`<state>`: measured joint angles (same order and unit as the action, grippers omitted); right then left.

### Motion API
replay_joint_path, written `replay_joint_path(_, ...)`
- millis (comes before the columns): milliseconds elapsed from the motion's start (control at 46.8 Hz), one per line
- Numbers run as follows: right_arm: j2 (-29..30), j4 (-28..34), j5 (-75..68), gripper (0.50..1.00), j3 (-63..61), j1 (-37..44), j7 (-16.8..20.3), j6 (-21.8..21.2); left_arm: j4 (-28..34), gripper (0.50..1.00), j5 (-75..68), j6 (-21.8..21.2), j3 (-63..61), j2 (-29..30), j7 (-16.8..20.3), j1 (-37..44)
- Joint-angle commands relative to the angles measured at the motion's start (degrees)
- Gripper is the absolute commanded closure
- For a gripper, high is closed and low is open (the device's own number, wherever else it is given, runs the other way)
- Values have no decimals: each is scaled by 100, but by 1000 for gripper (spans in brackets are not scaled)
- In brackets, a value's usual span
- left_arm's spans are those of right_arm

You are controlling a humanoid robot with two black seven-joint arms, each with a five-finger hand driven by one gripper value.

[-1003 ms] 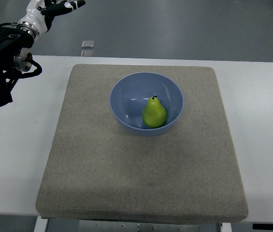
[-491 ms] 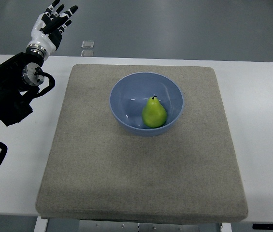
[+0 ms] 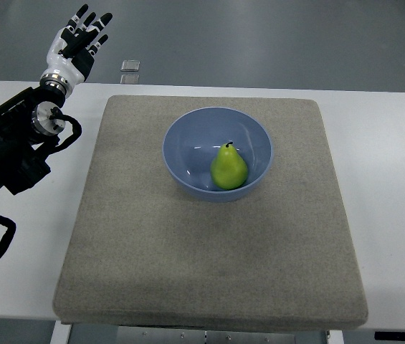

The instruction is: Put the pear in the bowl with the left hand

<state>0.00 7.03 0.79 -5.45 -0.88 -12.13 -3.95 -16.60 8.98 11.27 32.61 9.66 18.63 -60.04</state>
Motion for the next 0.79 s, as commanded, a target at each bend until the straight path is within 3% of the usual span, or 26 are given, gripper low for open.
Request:
replay_joint_path(0, 0, 0, 0, 574, 0, 0, 0, 0, -1, 506, -19, 7, -26, 10, 0, 27)
replay_joint_path(768, 0, 0, 0, 574, 0, 0, 0, 0, -1, 508, -37, -20, -44, 80, 0, 194)
